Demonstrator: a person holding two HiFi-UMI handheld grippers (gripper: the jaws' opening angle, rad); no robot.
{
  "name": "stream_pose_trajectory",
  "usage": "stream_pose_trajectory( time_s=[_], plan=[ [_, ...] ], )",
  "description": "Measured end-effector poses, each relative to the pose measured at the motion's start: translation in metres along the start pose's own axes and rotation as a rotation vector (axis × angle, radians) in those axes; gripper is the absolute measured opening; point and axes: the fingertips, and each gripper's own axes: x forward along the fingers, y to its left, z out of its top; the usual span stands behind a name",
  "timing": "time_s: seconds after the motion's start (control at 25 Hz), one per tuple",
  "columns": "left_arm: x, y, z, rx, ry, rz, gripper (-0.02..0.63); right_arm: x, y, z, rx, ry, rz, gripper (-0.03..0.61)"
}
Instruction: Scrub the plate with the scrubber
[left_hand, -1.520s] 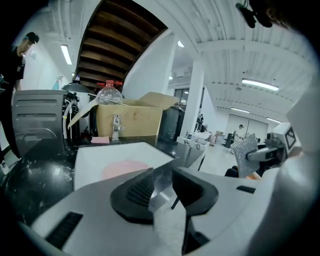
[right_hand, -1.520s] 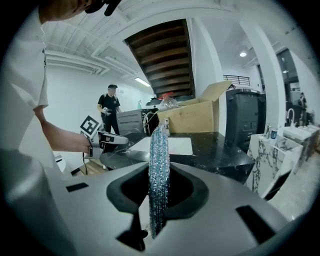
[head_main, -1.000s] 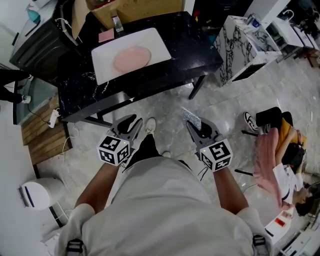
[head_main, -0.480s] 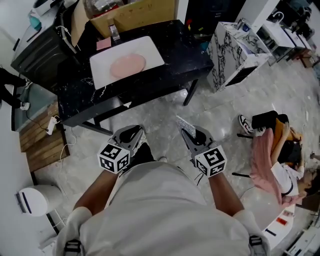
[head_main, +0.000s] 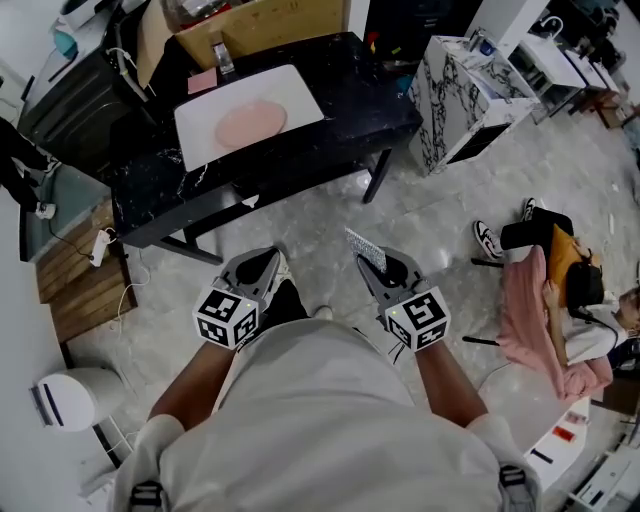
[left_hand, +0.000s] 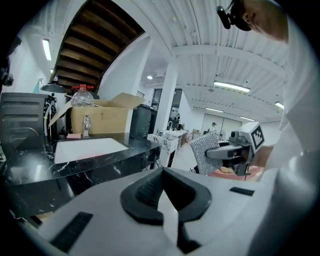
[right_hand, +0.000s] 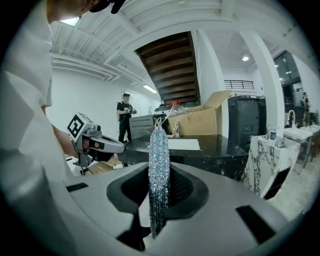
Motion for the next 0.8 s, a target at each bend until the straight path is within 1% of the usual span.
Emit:
stream_pose_trajectory(
  time_s=[0.12,0.36,0.56,0.8],
  plan=[
    [-0.0022,-0.0048,-0.0009,0.012,0.002,-0.008,-0.005,0.0022,0.0042,0.0027,-0.014,-0.008,0.012,0.078],
    [-0.0037,-0.0085,-0.0033,0.003,0.016,-0.025,-0.005,0.0040,0.0101,0.0040,-0.024,-0.011,0.029,0.078],
    [-0.0019,-0.0079,-0.0045,0.005,0.020,-0.025,-0.005,-0.0001,0.0089,-0.0012,-0.016,-0.004,0.018,0.078],
    [0.0036,-0.0111,-0.0024,-0.003,0.017,-0.050,-0.005,-0.0037,0.0044,-0.0042,-0.008,-0.002,0.008,0.078]
  ],
)
